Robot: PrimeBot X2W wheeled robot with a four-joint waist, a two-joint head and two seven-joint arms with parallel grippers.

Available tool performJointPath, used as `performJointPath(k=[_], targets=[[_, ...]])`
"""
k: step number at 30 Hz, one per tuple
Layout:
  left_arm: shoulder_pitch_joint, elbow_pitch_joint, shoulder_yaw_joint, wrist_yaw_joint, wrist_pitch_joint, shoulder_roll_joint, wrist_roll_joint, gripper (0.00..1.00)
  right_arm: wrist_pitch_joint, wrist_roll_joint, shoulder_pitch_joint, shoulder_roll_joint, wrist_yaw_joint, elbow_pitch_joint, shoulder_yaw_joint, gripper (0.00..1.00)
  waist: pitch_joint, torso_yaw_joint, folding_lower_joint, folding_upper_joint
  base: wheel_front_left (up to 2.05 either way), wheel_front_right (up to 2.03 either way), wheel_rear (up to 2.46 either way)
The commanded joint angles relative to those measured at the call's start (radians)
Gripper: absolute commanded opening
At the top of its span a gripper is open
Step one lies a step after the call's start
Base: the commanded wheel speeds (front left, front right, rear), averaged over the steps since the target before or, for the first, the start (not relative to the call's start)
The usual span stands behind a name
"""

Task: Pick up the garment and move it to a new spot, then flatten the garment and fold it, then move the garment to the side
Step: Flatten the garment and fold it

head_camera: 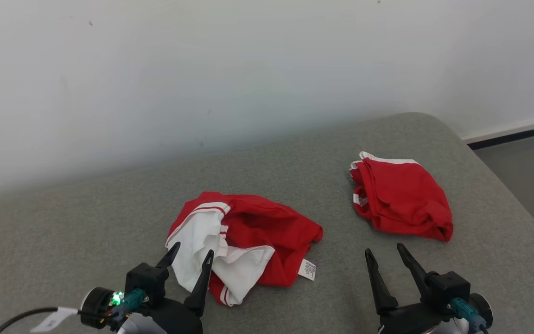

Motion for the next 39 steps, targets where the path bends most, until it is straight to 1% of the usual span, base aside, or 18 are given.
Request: performJointPath(k=[1,5,6,8,12,13,14,15,20,26,32,37,39], targets=[[-0.032,0.029,0.000,0.000,0.010,0.006,0.003,1.00,-0.003,-0.008,-0.016,0.007,-0.002,0.004,-0.001,1.00,0.034,-0.058,-0.0002,-0.0001,0.00,0.00,0.00],[-0.079,0.097,-0.002,0.015,0.024,0.008,0.014,1.00,-0.003,-0.015,-0.040,0.015,-0.002,0.017,0.001,1.00,0.052,-0.095,-0.0002,-0.0001,0.00,0.00,0.00],[-0.096,0.123,0.008,0.033,0.023,0.006,0.016,1.00,-0.003,-0.016,-0.050,0.018,-0.002,0.026,0.001,1.00,0.060,-0.109,-0.0002,-0.0001,0.00,0.00,0.00],[-0.103,0.134,0.010,0.040,0.018,0.005,0.016,1.00,-0.003,-0.017,-0.055,0.019,-0.002,0.029,0.000,1.00,0.063,-0.115,-0.0002,-0.0001,0.00,0.00,0.00],[-0.128,0.172,0.023,0.071,-0.002,0.004,0.022,1.00,-0.003,-0.017,-0.069,0.022,-0.002,0.040,0.002,1.00,0.072,-0.130,-0.0002,-0.0001,0.00,0.00,0.00],[-0.134,0.181,0.028,0.079,-0.009,0.002,0.020,0.89,-0.003,-0.010,-0.060,0.022,-0.002,0.033,0.005,1.00,0.073,-0.134,-0.0002,-0.0001,0.00,0.00,0.00],[-0.140,0.189,0.030,0.083,-0.012,0.000,0.017,0.31,-0.003,-0.005,-0.052,0.022,-0.002,0.026,0.006,1.00,0.074,-0.136,-0.0002,-0.0001,0.00,0.00,0.00],[-0.145,0.197,0.029,0.081,-0.013,0.000,0.015,0.00,-0.003,-0.003,-0.047,0.022,-0.002,0.020,0.006,1.00,0.074,-0.138,-0.0002,-0.0001,0.00,0.00,0.00],[-0.184,0.223,0.025,0.071,-0.030,-0.001,0.008,0.00,-0.003,-0.004,-0.025,0.022,-0.002,-0.002,0.006,1.00,0.070,-0.136,-0.0002,-0.0001,0.00,0.00,0.00],[-0.311,0.188,0.012,0.054,-0.087,-0.016,0.022,0.00,-0.003,-0.007,0.001,0.018,-0.002,-0.032,0.012,1.00,0.057,-0.121,-0.0002,-0.0001,0.00,0.00,0.00],[-0.498,0.102,-0.012,0.035,-0.107,-0.038,0.040,0.00,-0.003,-0.003,0.026,0.001,-0.002,-0.058,0.017,1.00,0.043,-0.106,-0.0002,-0.0001,0.00,0.00,0.00],[-0.627,0.021,-0.054,0.016,-0.086,-0.053,0.057,0.00,-0.003,0.000,0.045,-0.007,-0.002,-0.079,0.025,1.00,0.033,-0.100,-0.0002,-0.0001,0.00,0.00,0.00],[-0.660,-0.010,-0.064,0.016,-0.082,-0.065,0.046,0.00,-0.003,0.004,0.054,-0.012,-0.002,-0.085,0.026,1.00,0.030,-0.099,-0.0002,-0.0001,0.00,0.00,0.00]])
